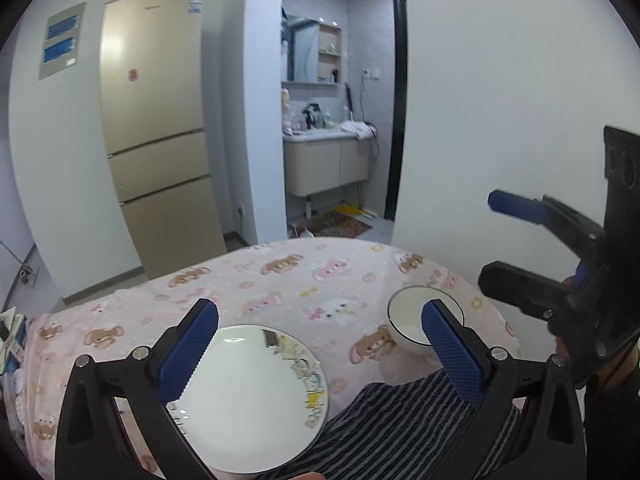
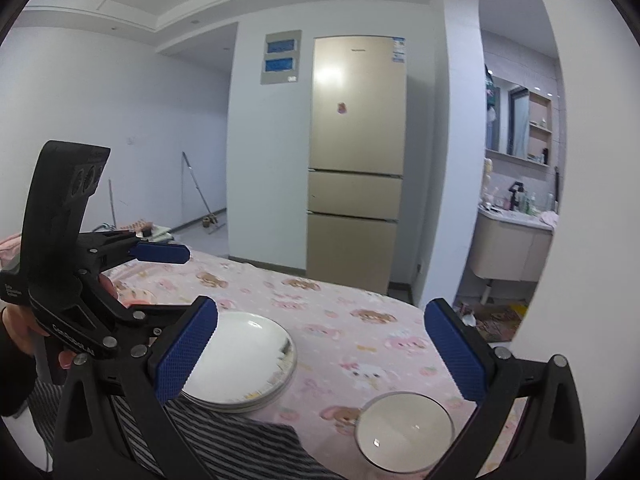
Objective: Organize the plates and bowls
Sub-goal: 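Move both grippers to the rim of the white striped bowl stack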
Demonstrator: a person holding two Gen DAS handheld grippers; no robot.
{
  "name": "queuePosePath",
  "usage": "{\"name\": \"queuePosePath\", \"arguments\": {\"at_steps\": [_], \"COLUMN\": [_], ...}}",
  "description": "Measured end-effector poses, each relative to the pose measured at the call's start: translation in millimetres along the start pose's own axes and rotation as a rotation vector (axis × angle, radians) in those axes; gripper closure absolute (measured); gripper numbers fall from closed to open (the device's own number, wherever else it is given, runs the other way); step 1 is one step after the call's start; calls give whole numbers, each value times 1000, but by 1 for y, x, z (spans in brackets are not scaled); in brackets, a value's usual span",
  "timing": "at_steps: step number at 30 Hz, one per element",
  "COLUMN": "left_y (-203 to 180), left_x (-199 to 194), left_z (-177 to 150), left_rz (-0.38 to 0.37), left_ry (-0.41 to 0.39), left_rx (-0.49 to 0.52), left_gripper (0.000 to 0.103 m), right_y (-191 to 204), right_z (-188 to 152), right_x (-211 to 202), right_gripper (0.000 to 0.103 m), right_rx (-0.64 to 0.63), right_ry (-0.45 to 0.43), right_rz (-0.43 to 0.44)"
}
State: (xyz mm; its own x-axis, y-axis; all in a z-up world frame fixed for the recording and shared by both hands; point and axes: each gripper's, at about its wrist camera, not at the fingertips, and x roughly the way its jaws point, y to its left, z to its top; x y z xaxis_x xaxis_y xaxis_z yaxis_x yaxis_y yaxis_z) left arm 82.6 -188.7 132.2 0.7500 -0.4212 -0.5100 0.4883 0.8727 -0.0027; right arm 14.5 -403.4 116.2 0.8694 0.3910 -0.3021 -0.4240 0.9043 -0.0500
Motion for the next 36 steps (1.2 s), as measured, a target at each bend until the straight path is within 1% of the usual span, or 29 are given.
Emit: {"name": "queuePosePath", "arguments": {"at_steps": [2,5,7,9,14,17,18,19,21,22,23,24,26,28,29,31,33,34,35,36], "left_y": [-6,-19,-27,-32,-34,-36,-38,-39,-42,-44,-46,-47,-54,-61,-63,-67,-65,-64,-63,-62], "left_x": [13,32,46,59,97,117,124,131,142,151,159,166,184,196,201,213,222,227,230,236], "left_z": [-2,-4,-2,0,4,3,2,1,-2,-4,-7,-9,-14,-21,-24,-30,-34,-35,-36,-38], "left_rz": [-10,-46,-91,-118,-215,-232,-233,-233,-229,-228,-231,-235,-252,-256,-257,-263,-256,-251,-250,-252], "left_ry": [30,72,107,135,235,285,296,305,325,339,357,371,411,440,452,482,496,504,514,528], "left_rx": [10,33,30,12,-80,-105,-106,-104,-98,-91,-91,-94,-85,-73,-69,-60,-73,-84,-93,-107], "left_gripper": [0,0,0,0,0,0,0,1,6,8,10,10,19,23,27,32,34,36,37,42], "right_y": [-10,-24,-35,-48,-94,-123,-132,-138,-144,-145,-146,-146,-146,-146,-145,-143,-147,-150,-153,-157], "right_z": [-6,-15,-21,-28,-53,-77,-85,-91,-105,-110,-116,-121,-130,-138,-142,-148,-153,-156,-157,-160], "right_x": [-1,2,5,10,19,22,23,25,30,32,35,39,44,52,56,62,64,66,68,70], "right_gripper": [0,0,0,0,0,0,2,4,14,17,24,28,32,40,46,50,57,59,64,70], "right_rx": [7,23,38,57,210,321,351,368,382,389,395,398,403,410,417,414,432,452,472,495], "right_ry": [19,45,74,100,178,213,229,244,282,297,315,336,354,389,399,427,427,429,429,427], "right_rz": [-13,-48,-61,-96,-101,-119,-126,-136,-149,-146,-141,-134,-132,-115,-110,-111,-118,-108,-95,-86]}}
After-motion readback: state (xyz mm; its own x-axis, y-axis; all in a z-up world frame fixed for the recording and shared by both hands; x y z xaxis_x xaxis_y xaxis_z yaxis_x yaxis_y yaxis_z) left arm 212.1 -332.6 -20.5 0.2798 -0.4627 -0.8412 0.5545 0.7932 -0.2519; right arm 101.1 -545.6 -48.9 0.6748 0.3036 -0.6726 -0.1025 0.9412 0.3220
